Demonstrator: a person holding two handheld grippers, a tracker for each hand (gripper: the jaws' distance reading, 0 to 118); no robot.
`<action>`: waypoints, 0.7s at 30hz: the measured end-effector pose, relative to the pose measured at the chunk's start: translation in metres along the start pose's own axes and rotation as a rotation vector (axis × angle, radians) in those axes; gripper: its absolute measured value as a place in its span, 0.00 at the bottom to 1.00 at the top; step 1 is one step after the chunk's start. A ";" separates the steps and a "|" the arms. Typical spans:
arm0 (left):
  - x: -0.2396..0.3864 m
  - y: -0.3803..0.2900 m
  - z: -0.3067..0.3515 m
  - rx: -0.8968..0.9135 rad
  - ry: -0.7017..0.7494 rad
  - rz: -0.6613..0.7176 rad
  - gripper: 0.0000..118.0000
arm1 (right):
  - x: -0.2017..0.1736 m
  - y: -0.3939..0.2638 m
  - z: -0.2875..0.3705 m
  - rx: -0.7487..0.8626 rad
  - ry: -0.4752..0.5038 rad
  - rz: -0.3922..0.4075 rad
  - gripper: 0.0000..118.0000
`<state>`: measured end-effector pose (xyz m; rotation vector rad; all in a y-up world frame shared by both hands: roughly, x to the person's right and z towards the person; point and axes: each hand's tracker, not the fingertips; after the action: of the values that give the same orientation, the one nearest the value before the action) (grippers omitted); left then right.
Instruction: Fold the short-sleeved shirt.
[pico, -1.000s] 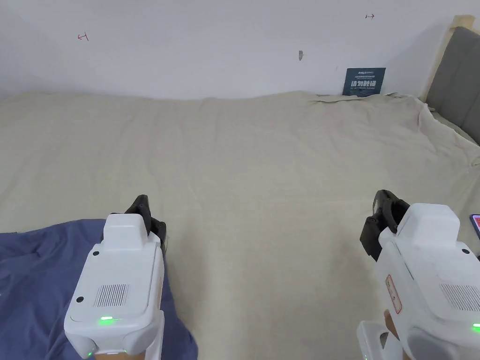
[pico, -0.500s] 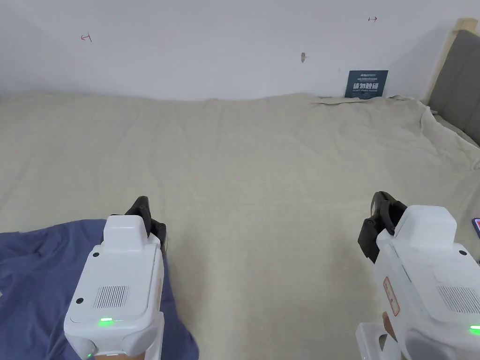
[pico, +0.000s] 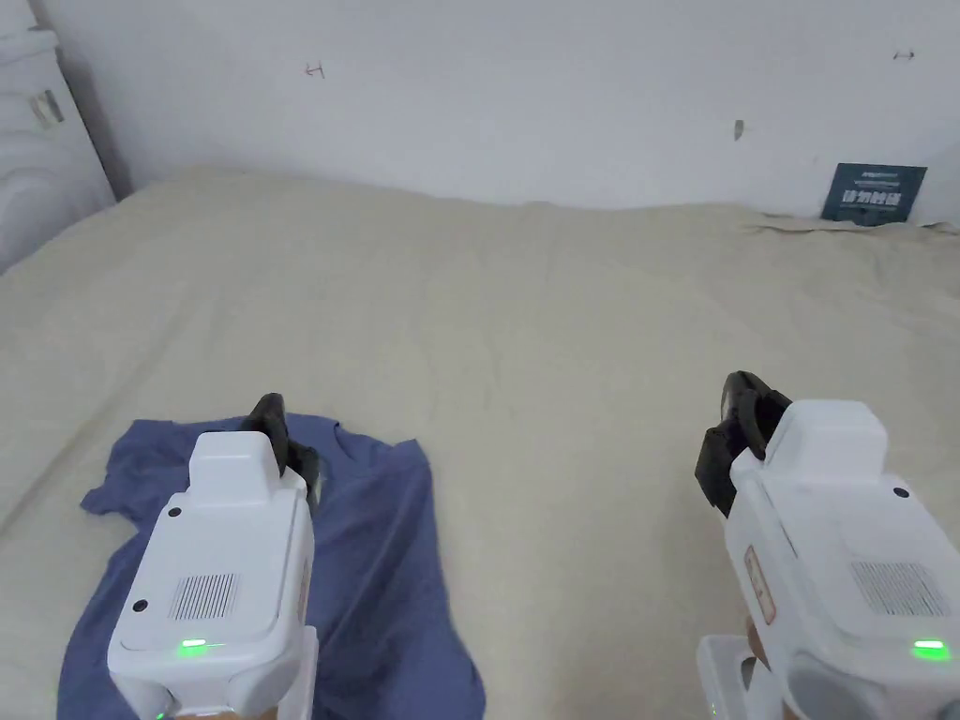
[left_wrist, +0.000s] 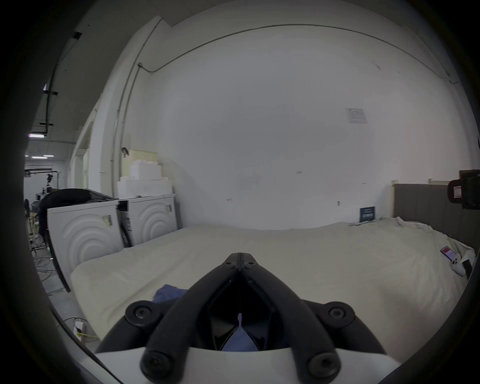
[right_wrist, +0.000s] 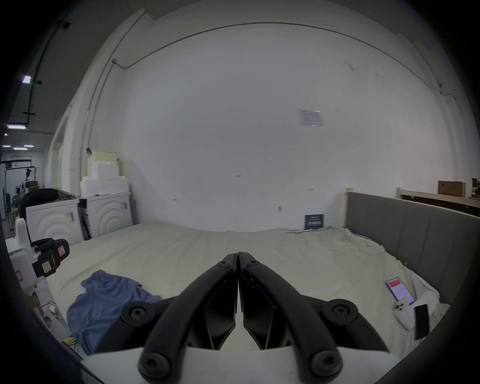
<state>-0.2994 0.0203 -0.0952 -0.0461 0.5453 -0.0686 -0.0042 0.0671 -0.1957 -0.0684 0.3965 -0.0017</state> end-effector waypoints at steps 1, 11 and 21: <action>-0.011 -0.001 0.002 -0.003 0.021 0.000 0.00 | -0.004 -0.004 -0.005 0.001 0.023 -0.001 0.01; -0.099 -0.004 0.029 -0.023 0.226 -0.034 0.00 | -0.074 -0.013 -0.024 -0.004 0.194 -0.018 0.01; -0.135 -0.008 0.050 -0.036 0.313 -0.037 0.00 | -0.111 -0.024 -0.031 -0.026 0.295 0.003 0.01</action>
<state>-0.3886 0.0237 0.0179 -0.0816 0.8584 -0.1031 -0.1184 0.0426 -0.1795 -0.0936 0.6918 -0.0040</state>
